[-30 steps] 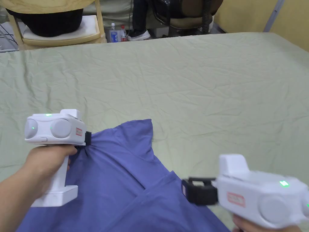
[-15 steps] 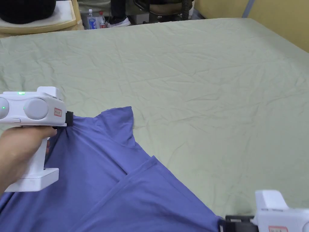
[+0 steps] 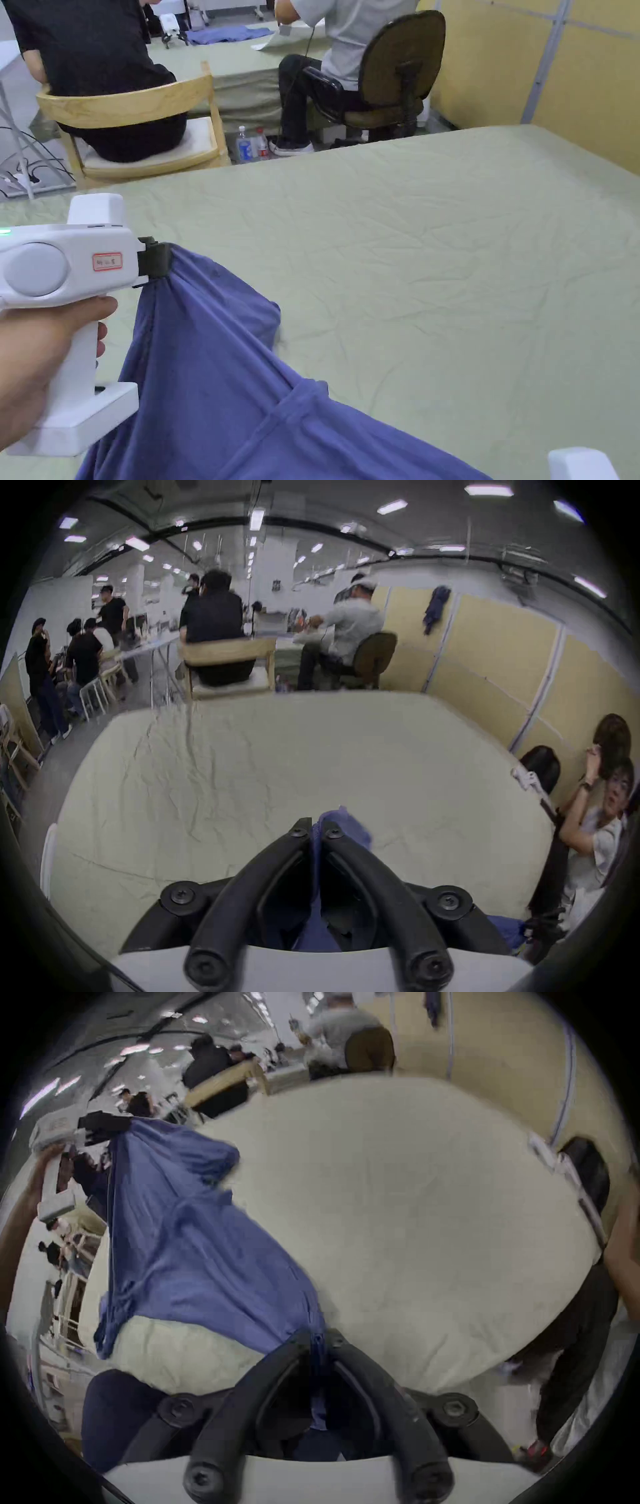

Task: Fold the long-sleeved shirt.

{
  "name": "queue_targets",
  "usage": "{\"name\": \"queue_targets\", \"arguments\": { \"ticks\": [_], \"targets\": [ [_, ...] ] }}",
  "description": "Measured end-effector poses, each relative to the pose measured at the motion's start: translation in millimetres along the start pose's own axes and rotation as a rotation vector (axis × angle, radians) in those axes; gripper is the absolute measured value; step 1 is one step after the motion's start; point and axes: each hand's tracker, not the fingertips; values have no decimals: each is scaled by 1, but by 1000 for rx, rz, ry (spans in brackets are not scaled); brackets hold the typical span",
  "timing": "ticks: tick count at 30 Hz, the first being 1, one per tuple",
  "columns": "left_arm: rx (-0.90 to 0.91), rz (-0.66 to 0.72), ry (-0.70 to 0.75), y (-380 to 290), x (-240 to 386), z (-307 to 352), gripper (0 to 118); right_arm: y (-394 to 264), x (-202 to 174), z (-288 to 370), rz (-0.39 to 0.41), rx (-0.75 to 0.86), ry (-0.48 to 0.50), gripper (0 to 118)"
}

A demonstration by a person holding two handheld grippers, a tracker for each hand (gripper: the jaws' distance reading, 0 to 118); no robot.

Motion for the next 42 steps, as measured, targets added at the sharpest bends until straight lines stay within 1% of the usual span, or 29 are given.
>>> {"name": "queue_targets", "arguments": {
  "ticks": [3,5,7,9,12,14,16,18,19,20,22,23,26,28,31,32,34,36,37,39,41,42],
  "targets": [
    [115,-10,-15,23,0,63,2,20,-13,31,74,95,-34,7],
    [187,-29,-4,39,-4,95,2,43,-19,45,133,150,-30,7],
    [246,-45,26,58,-10,122,2,75,-24,57,201,213,-47,7],
    [298,-21,49,78,-23,142,2,116,-28,67,237,284,-65,7],
    [346,33,108,108,-45,161,2,185,-43,80,328,403,-106,7],
    [365,77,144,127,-63,167,2,235,-53,84,371,473,-131,7],
    [405,81,174,146,-80,170,2,283,-65,87,416,531,-154,7],
    [435,90,249,166,-99,172,2,331,-81,87,481,590,-197,7],
    [430,118,282,175,-108,171,2,351,-89,88,506,604,-207,7],
    [421,157,298,185,-118,169,2,375,-96,89,510,611,-195,7],
    [429,245,309,203,-138,166,2,422,-106,91,445,604,-129,7],
    [433,264,326,214,-147,164,2,446,-112,92,427,602,-120,7],
    [467,277,374,244,-162,155,1,508,-131,93,425,622,-171,7],
    [521,296,391,258,-168,151,1,541,-140,95,391,649,-195,7],
    [613,317,426,264,-175,141,1,571,-154,94,359,684,-213,7],
    [605,315,431,264,-179,134,1,579,-158,90,363,684,-261,7],
    [585,324,441,265,-187,119,1,588,-166,81,406,681,-325,7],
    [553,342,446,262,-193,99,1,596,-167,69,383,662,-300,7],
    [546,348,447,260,-195,91,1,597,-168,61,351,644,-287,7],
    [539,347,437,252,-197,72,1,600,-168,42,338,625,-312,7],
    [522,330,442,244,-198,53,1,599,-167,21,343,600,-345,7],
    [510,319,444,239,-199,43,1,596,-165,9,339,588,-346,7]
  ]
}}
